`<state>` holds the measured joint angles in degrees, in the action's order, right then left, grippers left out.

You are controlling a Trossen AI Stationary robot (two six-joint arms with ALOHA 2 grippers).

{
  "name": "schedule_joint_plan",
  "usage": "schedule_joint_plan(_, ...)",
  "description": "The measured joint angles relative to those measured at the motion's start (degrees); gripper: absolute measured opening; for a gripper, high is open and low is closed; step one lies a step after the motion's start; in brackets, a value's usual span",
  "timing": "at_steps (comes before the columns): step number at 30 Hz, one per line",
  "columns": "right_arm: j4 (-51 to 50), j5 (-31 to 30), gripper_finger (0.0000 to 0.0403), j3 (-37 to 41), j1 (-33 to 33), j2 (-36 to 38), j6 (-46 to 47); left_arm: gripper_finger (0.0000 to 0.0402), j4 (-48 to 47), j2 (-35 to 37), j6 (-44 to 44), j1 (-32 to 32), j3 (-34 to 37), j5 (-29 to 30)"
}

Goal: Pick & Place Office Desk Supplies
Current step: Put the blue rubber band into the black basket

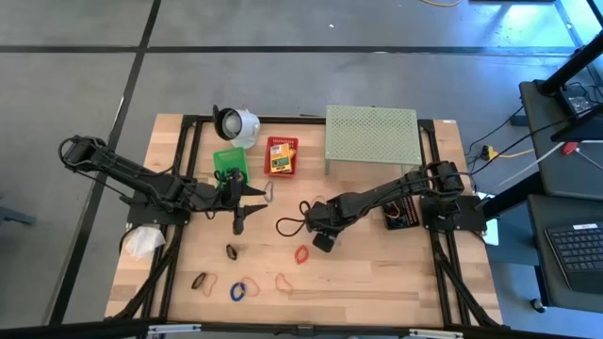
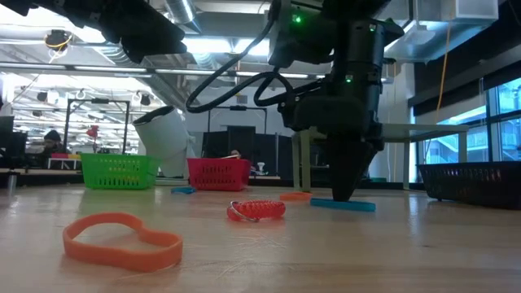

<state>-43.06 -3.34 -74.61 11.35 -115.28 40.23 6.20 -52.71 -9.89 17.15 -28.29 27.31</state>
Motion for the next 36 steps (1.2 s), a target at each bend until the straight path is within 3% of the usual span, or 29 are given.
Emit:
schedule_joint_plan(11, 0.0, -0.1, 0.0002, 0.3, 0.0, 1.0, 0.3, 0.0169, 0.0, 0.0, 0.0, 0.0, 0.0, 0.0)
schedule_joint_plan(24, -1.8, -0.9, 0.0001, 0.4, -0.1, 9.6, 0.8, 0.0169, 0.0, 0.0, 0.1, 0.0, 0.0, 0.0)
schedule_joint_plan(36, -12.3, -9.8, 0.0000, 0.3, 0.0, 19.1, 4.4, 0.0169, 0.0, 0.0, 0.1, 0.0, 0.0, 0.0)
